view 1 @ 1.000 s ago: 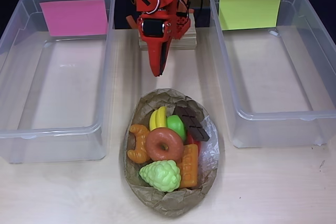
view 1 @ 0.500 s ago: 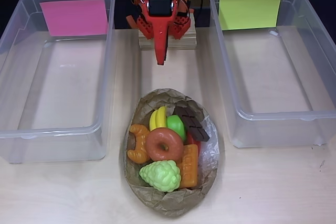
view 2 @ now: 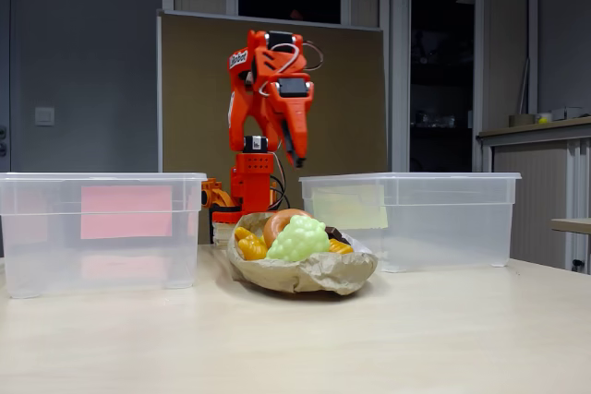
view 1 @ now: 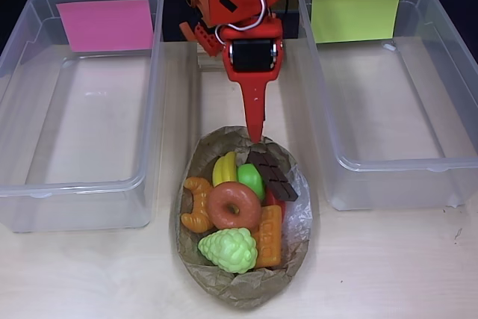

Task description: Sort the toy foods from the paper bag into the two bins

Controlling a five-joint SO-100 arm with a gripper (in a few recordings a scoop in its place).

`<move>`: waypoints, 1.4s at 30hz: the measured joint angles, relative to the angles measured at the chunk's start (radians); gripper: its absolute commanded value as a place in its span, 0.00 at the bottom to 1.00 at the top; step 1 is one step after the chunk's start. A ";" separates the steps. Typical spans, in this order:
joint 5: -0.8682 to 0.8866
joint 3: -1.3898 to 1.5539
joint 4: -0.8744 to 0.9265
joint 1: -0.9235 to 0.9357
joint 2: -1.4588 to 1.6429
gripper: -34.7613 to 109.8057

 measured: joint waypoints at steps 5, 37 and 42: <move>0.083 -0.117 -0.020 -0.031 -0.153 0.48; 0.360 -0.114 -0.161 0.054 -0.439 0.33; 0.342 -0.164 -0.114 0.054 -0.456 0.32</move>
